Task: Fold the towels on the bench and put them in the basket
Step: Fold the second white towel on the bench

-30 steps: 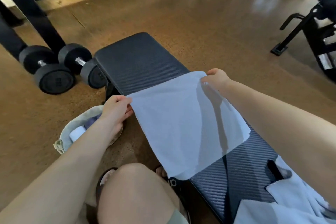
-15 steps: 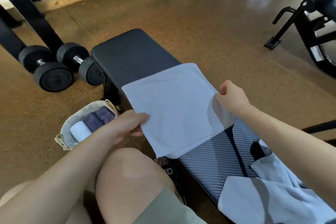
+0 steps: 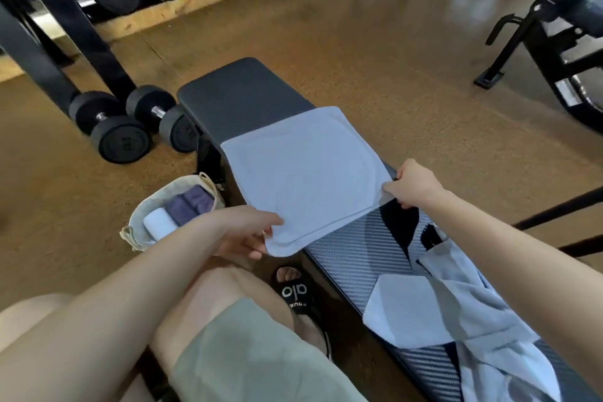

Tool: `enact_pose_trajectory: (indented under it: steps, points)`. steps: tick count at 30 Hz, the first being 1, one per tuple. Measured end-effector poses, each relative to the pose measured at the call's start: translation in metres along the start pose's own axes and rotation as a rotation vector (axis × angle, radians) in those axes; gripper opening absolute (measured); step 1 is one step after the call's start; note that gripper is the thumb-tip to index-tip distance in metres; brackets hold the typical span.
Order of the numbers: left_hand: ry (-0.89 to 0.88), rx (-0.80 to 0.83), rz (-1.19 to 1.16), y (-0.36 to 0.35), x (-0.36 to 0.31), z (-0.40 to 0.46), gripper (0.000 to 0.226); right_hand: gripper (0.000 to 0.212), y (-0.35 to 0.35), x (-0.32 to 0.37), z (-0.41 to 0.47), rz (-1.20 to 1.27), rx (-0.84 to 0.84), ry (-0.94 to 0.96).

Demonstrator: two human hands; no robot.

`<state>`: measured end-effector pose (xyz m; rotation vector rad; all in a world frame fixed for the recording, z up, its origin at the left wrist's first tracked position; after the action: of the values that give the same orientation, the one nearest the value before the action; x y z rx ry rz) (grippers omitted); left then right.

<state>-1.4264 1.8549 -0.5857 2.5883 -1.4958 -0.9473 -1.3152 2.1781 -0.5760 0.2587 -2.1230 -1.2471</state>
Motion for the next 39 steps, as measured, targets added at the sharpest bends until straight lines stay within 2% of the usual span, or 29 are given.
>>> enact_pose_trajectory:
  steps: [3,6,9,13,17,21,24,34,39]
  points:
    - [0.035,-0.021,-0.018,-0.022,0.013,-0.004,0.036,0.016,-0.002,0.001,-0.003,0.033,0.027,-0.057]
    - [-0.008,-0.067,-0.16,-0.038,0.015,-0.009,0.016,0.023,-0.005,0.001,-0.004,0.103,0.065,-0.115]
    - [-0.04,-0.155,-0.319,-0.035,0.015,-0.009,0.016,0.022,-0.007,0.001,-0.004,0.153,0.083,-0.153]
    - [-0.097,-0.271,-0.443,-0.009,0.002,-0.021,0.004,0.026,-0.007,0.006,-0.003,0.189,0.054,-0.123]
    - [-0.175,-0.359,-0.525,0.023,-0.014,-0.033,0.008,0.015,-0.009,0.013,-0.012,0.47,0.145,-0.166]
    - [-0.215,-0.388,-0.519,0.044,-0.018,-0.035,0.012,0.016,-0.011,0.021,-0.028,0.738,0.321,-0.24]
    - [-0.235,-0.389,-0.508,0.051,-0.02,-0.037,0.012,0.021,-0.009,0.024,-0.031,0.888,0.364,-0.273]
    - [-0.28,-0.467,-0.485,0.068,-0.023,-0.041,0.004,0.009,0.003,0.028,-0.045,0.926,0.214,-0.336]
    - [-0.424,-0.559,-0.291,0.082,-0.032,-0.047,0.01,0.006,0.012,0.029,-0.039,0.881,0.166,-0.278]
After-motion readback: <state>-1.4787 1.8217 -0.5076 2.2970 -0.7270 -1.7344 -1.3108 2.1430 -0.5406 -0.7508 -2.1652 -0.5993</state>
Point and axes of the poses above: each hand's wrist, its own z-axis towards the middle knuckle, its own y-axis out of the back of the hand, x = y × z, the point moved 6 cm from there along z, towards the middle knuckle, and after that the axes turned 5 degrees about -x, right-handed, at the moved point
